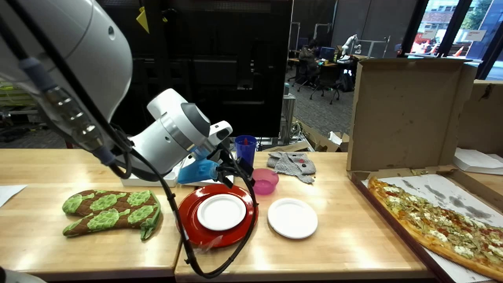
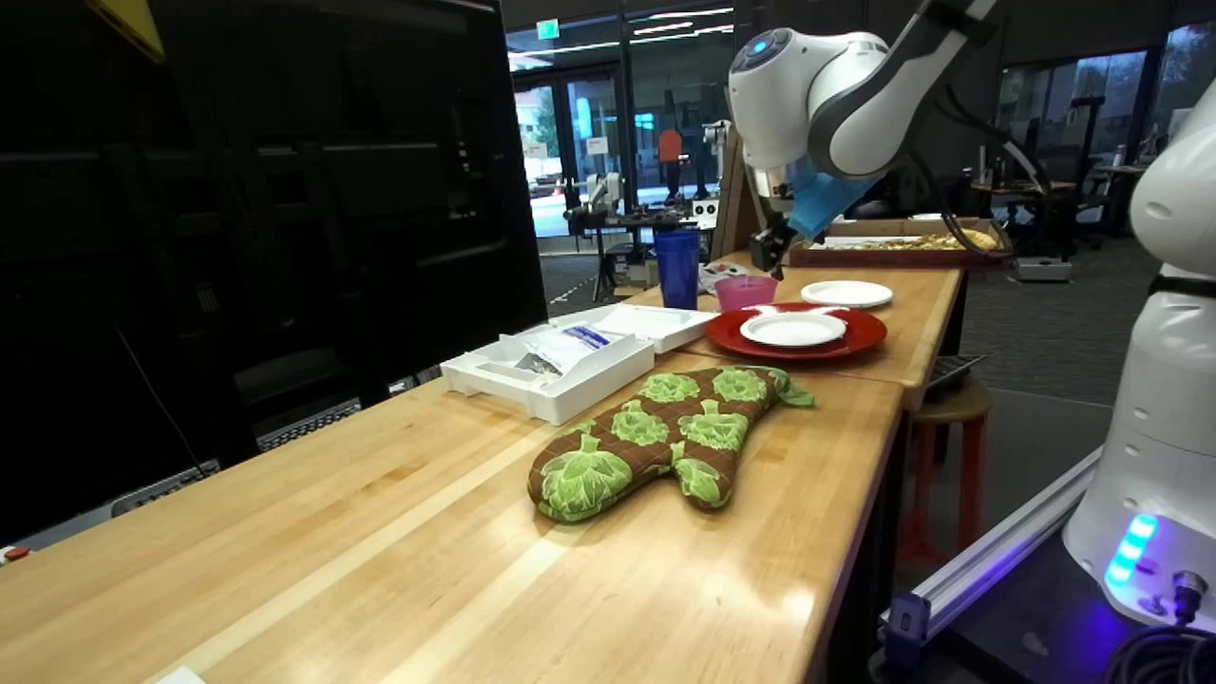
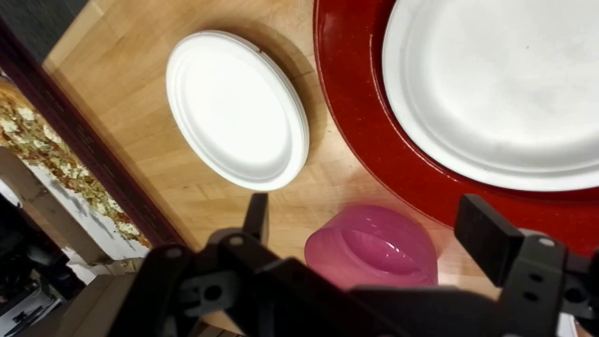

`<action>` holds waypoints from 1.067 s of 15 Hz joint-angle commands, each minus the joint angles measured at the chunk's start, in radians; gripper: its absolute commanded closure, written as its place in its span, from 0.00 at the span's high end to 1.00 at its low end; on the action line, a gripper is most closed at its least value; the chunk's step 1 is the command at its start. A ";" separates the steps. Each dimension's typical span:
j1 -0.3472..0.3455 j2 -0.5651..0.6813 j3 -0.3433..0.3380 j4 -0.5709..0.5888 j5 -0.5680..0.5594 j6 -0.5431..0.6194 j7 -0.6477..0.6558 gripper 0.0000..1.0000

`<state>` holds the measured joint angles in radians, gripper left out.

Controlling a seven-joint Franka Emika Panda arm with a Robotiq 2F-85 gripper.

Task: Put one white plate on the red plate, then the pink plate on the left white plate

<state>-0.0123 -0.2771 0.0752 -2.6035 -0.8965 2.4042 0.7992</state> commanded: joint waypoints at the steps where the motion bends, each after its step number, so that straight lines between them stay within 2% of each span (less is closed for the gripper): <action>1: -0.022 0.045 -0.031 0.022 0.028 0.050 -0.037 1.00; 16: -0.070 0.190 -0.105 0.108 0.054 0.100 -0.036 1.00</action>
<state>-0.0703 -0.1230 -0.0205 -2.5236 -0.8582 2.4922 0.7894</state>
